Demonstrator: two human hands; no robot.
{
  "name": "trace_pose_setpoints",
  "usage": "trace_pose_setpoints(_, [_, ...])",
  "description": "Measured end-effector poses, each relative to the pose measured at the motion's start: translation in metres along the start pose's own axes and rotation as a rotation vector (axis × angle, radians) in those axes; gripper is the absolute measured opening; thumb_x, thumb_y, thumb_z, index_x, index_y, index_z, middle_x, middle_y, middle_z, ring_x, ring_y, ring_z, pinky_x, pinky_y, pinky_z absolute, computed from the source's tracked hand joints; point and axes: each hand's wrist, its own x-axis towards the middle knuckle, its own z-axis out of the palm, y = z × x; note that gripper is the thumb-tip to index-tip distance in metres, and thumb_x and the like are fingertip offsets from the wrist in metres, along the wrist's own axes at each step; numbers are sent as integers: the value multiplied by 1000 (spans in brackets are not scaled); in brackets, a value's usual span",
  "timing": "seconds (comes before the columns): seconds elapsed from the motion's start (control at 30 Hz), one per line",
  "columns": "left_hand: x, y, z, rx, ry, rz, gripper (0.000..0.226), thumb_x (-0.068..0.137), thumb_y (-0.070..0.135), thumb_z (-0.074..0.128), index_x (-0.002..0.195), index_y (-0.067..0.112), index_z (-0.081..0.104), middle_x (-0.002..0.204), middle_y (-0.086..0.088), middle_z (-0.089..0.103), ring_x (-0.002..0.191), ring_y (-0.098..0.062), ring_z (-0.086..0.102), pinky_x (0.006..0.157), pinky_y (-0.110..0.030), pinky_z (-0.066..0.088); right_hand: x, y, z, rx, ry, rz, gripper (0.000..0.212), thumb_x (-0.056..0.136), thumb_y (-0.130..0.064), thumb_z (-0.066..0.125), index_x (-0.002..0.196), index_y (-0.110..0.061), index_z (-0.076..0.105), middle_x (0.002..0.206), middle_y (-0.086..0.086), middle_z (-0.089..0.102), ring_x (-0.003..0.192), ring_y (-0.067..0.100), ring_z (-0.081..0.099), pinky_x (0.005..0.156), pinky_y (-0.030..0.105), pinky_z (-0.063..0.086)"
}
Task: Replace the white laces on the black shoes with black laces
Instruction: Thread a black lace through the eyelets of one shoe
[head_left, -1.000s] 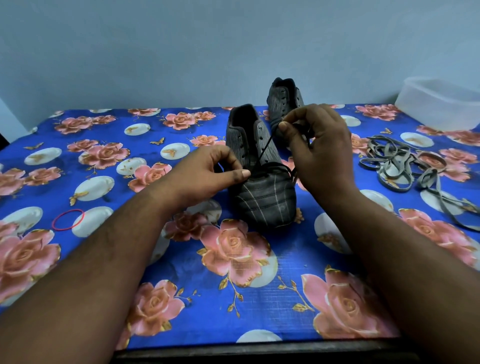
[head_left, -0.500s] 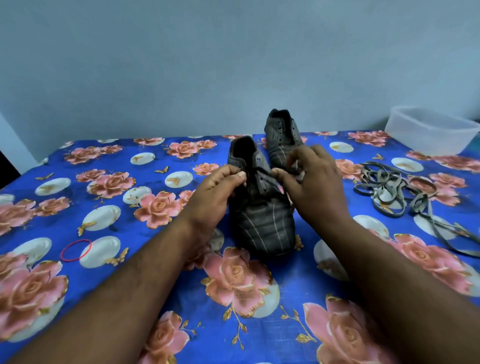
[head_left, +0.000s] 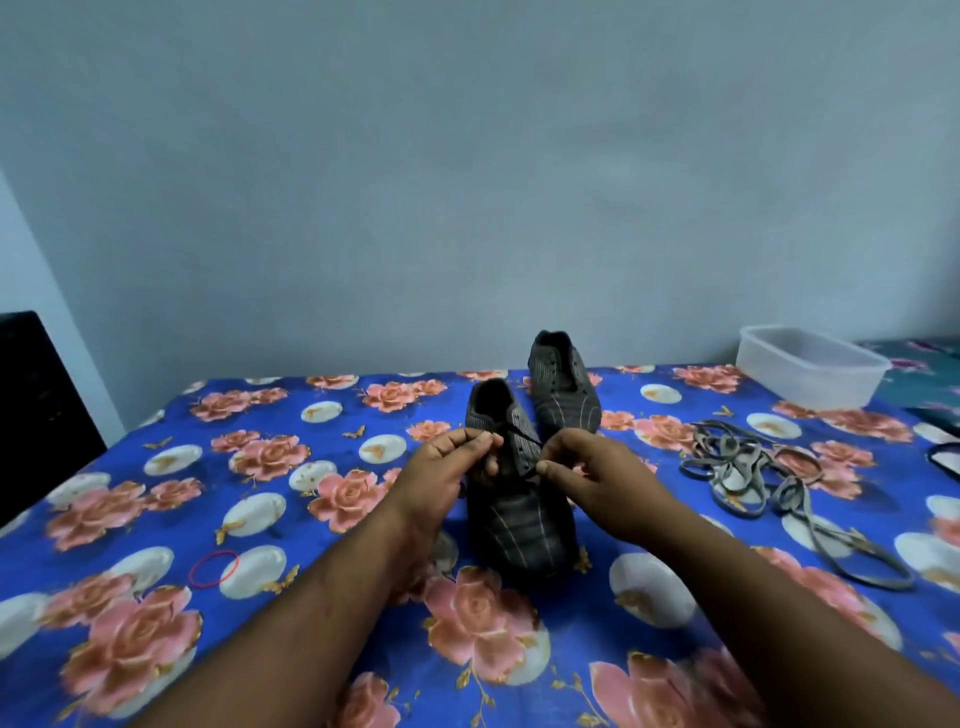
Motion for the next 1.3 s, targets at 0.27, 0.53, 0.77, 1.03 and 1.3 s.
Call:
trace_pose_setpoints(0.27, [-28,61,7,181,-57,133,21,103,17,55,89,9,67,69,2,61,55,6,53,55,-7,39,-3,-76,-64,622,-19,104,1,99,-8,61,101,-8,61,68,6,59,64,27,48,56,35,40])
trace_pose_setpoints(0.53, [-52,159,10,195,-41,388,19,102,17,56,90,14,70,71,5,63,59,0,50,55,-10,38,0,-174,-141,748,48,-12,4,99,-8,61,101,-10,62,80,6,71,58,17,61,58,31,55])
trace_pose_setpoints(0.77, [-68,227,20,230,-17,577,18,102,17,57,91,16,71,73,5,65,65,-4,49,57,-11,39,4,-233,-174,859,83,-106,13,99,-14,62,110,-12,68,105,9,76,88,20,73,71,30,60])
trace_pose_setpoints(1.03, [-79,270,21,285,77,683,21,102,24,59,103,9,74,81,-1,68,71,-3,55,67,-16,43,1,-260,-193,861,175,-141,22,95,-11,67,117,-12,69,109,6,77,99,24,75,82,37,60])
trace_pose_setpoints(1.3, [-89,295,29,228,159,745,19,100,26,63,107,12,74,84,3,70,66,6,56,60,-8,41,7,-266,-200,726,416,-60,28,85,-35,80,100,-13,77,75,-6,64,56,11,47,62,26,42])
